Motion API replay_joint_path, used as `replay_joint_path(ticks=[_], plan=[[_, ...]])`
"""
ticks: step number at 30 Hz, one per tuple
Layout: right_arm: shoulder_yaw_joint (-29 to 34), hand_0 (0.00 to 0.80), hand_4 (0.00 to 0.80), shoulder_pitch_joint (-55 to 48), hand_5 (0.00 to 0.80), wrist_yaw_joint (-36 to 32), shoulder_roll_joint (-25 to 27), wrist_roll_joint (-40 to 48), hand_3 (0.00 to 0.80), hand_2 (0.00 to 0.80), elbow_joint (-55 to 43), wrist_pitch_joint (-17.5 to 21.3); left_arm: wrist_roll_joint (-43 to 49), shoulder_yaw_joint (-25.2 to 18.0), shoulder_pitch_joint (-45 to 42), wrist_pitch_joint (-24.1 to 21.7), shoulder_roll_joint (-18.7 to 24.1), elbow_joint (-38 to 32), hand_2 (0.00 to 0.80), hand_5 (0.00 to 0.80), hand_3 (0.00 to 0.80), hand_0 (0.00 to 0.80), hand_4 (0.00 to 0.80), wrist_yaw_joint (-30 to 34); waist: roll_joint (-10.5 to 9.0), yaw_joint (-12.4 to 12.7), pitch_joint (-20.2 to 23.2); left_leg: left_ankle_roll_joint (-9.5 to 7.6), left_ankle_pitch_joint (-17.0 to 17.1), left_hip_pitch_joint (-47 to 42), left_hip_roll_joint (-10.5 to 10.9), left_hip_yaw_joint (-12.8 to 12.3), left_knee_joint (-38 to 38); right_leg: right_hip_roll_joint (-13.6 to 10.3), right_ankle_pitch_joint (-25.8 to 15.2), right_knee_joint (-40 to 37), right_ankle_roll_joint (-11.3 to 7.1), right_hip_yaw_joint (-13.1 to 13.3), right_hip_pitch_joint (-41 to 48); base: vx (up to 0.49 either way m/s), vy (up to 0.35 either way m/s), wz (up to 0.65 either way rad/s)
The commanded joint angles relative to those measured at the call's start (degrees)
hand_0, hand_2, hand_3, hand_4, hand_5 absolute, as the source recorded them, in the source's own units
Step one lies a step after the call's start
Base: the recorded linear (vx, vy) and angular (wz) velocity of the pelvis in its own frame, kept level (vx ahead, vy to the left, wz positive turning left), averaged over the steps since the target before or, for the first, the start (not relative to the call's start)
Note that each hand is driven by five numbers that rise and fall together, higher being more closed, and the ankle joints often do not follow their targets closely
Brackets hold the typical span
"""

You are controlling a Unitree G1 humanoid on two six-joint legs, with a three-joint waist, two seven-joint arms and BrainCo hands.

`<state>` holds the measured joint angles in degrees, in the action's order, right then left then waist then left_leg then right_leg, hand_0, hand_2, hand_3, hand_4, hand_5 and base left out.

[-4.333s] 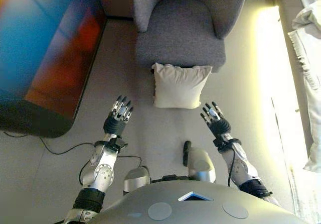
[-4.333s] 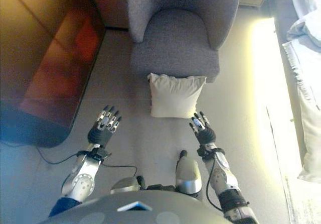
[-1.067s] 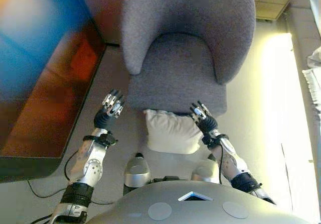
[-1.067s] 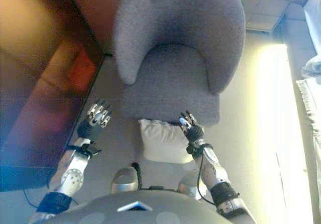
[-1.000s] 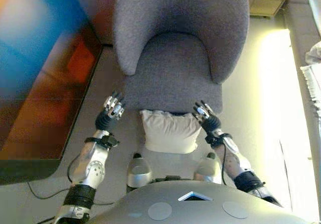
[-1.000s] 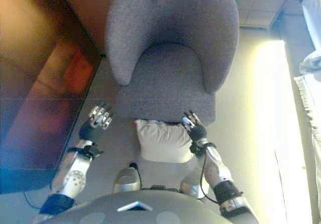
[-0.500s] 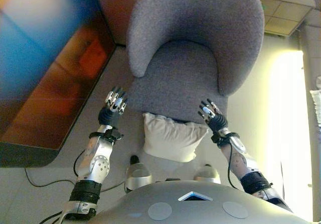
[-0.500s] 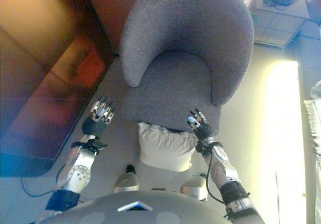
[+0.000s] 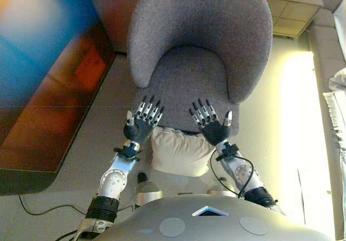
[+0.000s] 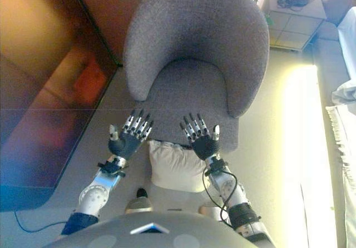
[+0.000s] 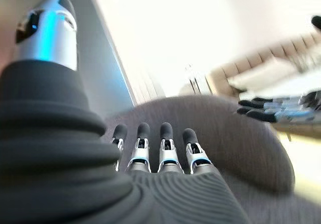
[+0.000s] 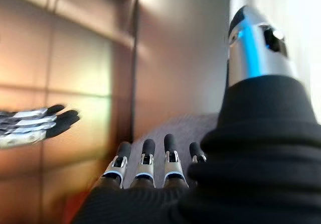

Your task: Pick up the cushion and take it to the sofa

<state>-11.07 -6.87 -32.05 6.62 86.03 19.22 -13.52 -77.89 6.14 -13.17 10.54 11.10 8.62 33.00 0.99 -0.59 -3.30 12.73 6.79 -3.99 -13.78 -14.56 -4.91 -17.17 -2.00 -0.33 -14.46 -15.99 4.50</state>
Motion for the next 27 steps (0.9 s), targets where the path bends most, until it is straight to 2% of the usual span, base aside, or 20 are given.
replay_joint_path(ticks=[1,3,9,13,15,17,18,20,22,24,25,27], plan=[[2.60,0.000,0.000,2.25,0.000,-2.90,-2.34,-6.07,0.000,0.000,-4.78,-1.72,-1.09,-1.51,2.30,0.78,-0.43,0.44,0.000,0.000,0.000,0.000,0.000,6.14,-0.05,1.16,0.45,-2.11,-2.16,1.96,-2.63,0.29,3.41,-3.03,-5.34,-0.45,-0.54,-3.43,-2.87,0.034,-0.026,-0.10],[1.52,0.000,0.000,1.70,0.000,-2.24,-1.24,-8.83,0.000,0.000,-4.03,0.05,-0.41,-0.90,1.89,-0.24,-0.03,0.33,0.000,0.000,0.000,0.000,0.000,6.25,-0.23,1.34,0.42,-1.94,-2.28,1.82,-2.67,0.14,3.55,-2.73,-5.73,-1.45,-0.54,-3.70,-2.59,0.029,-0.034,-0.06],[0.94,0.000,0.000,0.23,0.000,-3.27,-0.17,-8.50,0.000,0.000,-2.42,-0.24,0.10,-2.08,1.04,-0.58,0.54,-0.14,0.000,0.000,0.000,0.000,0.000,6.87,-0.83,1.62,0.69,-2.13,-2.63,1.51,-2.53,0.40,3.63,-1.96,-5.26,-1.58,-0.54,-3.05,-2.33,0.024,-0.018,-0.05],[0.34,0.000,0.000,0.27,0.000,-2.93,0.20,-8.57,0.000,0.000,-2.45,0.51,-0.61,-1.90,1.13,-0.91,1.14,-0.06,0.000,0.000,0.000,0.000,0.000,6.54,-0.93,1.71,0.54,-2.14,-2.55,1.48,-2.44,0.68,3.54,-1.81,-4.95,-1.47,-0.52,-3.01,-2.13,0.000,0.000,0.00],[0.20,0.000,0.000,0.45,0.000,-2.15,0.35,-9.63,0.000,0.000,-2.30,1.43,1.89,-2.04,1.04,-2.04,1.51,0.07,0.000,0.000,0.000,0.000,0.000,5.05,-0.89,1.76,0.51,-2.17,-2.58,1.48,-2.32,0.89,3.52,-1.71,-4.78,-1.37,-0.47,-2.85,-2.13,0.000,0.000,0.00],[-0.18,0.000,0.000,0.58,0.000,-0.22,1.21,-14.05,0.000,0.000,-2.52,4.48,12.33,-1.82,0.99,-7.91,3.20,0.46,0.000,0.000,0.000,0.000,0.000,-0.47,-0.85,1.84,0.34,-2.16,-2.73,1.78,-2.26,1.32,4.00,-1.64,-4.47,-0.96,-0.42,-2.52,-2.29,0.000,0.000,0.00],[-0.48,0.000,0.000,0.58,0.000,1.90,1.84,-19.49,0.000,0.000,-2.77,7.78,18.86,-1.64,1.08,-11.26,4.10,0.47,0.000,0.000,0.000,0.000,0.000,-4.61,-0.81,1.89,0.17,-2.14,-2.84,2.00,-2.24,1.62,4.40,-1.61,-4.31,-0.68,-0.39,-2.38,-2.38,0.000,0.000,0.00],[-1.57,0.000,0.000,1.02,0.000,9.78,4.97,-34.09,0.000,0.000,-2.57,16.95,30.97,-1.23,1.61,-17.10,7.67,-0.11,0.000,0.000,0.000,0.000,0.000,-13.60,-0.75,2.03,-0.53,-1.91,-3.48,2.36,-2.12,2.59,5.88,-1.59,-3.84,-0.02,-0.30,-1.77,-2.34,0.000,0.000,0.00],[-1.88,0.000,0.000,2.06,0.000,18.24,8.46,-45.85,0.000,0.000,-2.10,21.89,38.94,-1.98,2.13,-18.81,10.27,-0.55,0.000,0.000,0.000,0.000,0.000,-20.67,-0.93,2.09,-0.75,-1.95,-3.72,3.05,-1.78,3.33,6.96,-1.71,-3.95,0.17,-0.20,-0.96,-2.81,0.000,0.000,0.00],[-1.12,0.000,0.000,2.32,0.000,22.48,10.12,-46.32,0.000,0.000,-2.45,21.18,41.48,-3.56,2.37,-16.90,11.34,-1.29,0.000,0.000,0.000,0.000,0.000,-25.59,-1.15,2.07,-1.23,-2.03,-4.13,3.33,-1.64,3.59,8.12,-1.78,-3.83,0.36,-0.12,-0.36,-2.69,0.017,0.002,0.00],[-0.36,0.000,0.000,2.09,0.000,23.12,10.08,-44.09,0.000,0.000,-2.12,19.95,45.05,-4.21,2.46,-17.65,11.93,-0.36,0.000,0.000,0.000,0.000,0.000,-28.61,-1.32,2.00,-1.44,-2.12,-4.42,3.46,-1.66,3.56,8.86,-1.86,-3.65,0.61,-0.04,-0.15,-2.60,0.043,-0.005,0.01],[0.28,0.000,0.000,2.51,0.000,25.07,9.95,-46.77,0.000,0.000,-0.17,19.94,48.89,-4.03,3.03,-18.82,12.73,1.07,0.000,0.000,0.000,0.000,0.000,-30.74,-1.50,1.95,-1.94,-2.14,-5.10,4.02,-1.78,4.06,10.66,-2.17,-3.26,1.63,0.02,0.54,-2.72,0.057,-0.003,0.00]])
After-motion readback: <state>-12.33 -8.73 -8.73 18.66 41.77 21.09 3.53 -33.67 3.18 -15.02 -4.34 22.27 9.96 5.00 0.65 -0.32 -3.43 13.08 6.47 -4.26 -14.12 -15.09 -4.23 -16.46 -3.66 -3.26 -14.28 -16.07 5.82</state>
